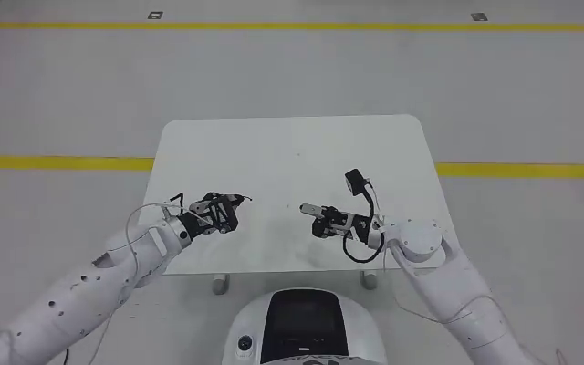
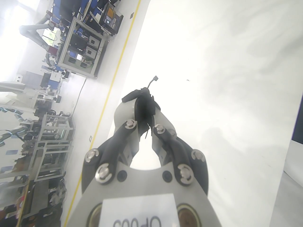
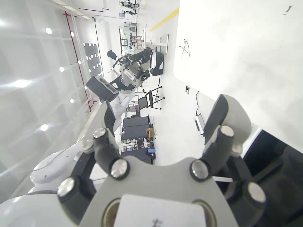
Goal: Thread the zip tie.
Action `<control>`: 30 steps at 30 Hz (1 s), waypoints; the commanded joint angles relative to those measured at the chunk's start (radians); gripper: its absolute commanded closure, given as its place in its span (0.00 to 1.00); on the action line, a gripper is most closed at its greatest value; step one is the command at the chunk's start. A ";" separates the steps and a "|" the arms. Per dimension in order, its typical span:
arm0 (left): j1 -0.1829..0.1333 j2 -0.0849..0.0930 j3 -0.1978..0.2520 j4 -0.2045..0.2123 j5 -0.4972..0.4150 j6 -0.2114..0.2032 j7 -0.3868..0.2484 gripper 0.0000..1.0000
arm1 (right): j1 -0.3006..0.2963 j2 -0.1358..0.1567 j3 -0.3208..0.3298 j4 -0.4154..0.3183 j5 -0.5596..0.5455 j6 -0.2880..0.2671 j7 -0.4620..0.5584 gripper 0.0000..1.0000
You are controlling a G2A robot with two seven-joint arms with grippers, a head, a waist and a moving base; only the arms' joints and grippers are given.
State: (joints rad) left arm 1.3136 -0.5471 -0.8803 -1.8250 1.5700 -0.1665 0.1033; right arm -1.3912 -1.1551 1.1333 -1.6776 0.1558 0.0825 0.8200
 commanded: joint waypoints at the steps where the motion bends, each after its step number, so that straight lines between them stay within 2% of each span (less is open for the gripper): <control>1: 0.000 0.000 0.000 0.000 0.000 0.000 0.000 1.00 | 0.000 0.000 0.000 0.000 0.000 0.000 0.000 0.00; 5: 0.000 0.000 0.000 0.000 0.000 0.000 0.000 1.00 | -0.002 -0.001 -0.005 -0.003 0.006 -0.004 -0.001 0.00; 8: 0.000 0.000 0.000 0.000 0.000 0.000 0.000 1.00 | 0.023 -0.006 -0.047 0.000 0.017 0.013 0.034 0.00; 11: 0.000 0.000 0.000 0.000 0.000 0.000 0.000 1.00 | 0.077 -0.017 -0.105 0.027 0.029 0.038 0.077 0.00; 15: 0.000 0.000 0.000 0.000 0.000 0.000 0.000 1.00 | 0.158 -0.041 -0.199 0.106 0.059 0.059 0.109 0.00; 20: 0.000 0.000 0.000 0.000 0.000 0.000 0.000 1.00 | 0.242 -0.073 -0.282 0.206 0.123 0.027 0.127 0.00; 21: 0.000 0.000 0.000 0.000 0.000 0.000 0.000 1.00 | 0.257 -0.077 -0.290 0.218 0.124 0.017 0.128 0.00; 30: -0.001 -0.002 0.002 0.003 0.000 0.000 0.001 1.00 | 0.252 -0.077 -0.287 0.219 0.131 0.015 0.114 0.00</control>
State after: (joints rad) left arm 1.3135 -0.5479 -0.8798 -1.8240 1.5700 -0.1662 0.1035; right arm -1.1353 -1.2321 0.8442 -1.4589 0.2809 0.0993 0.9465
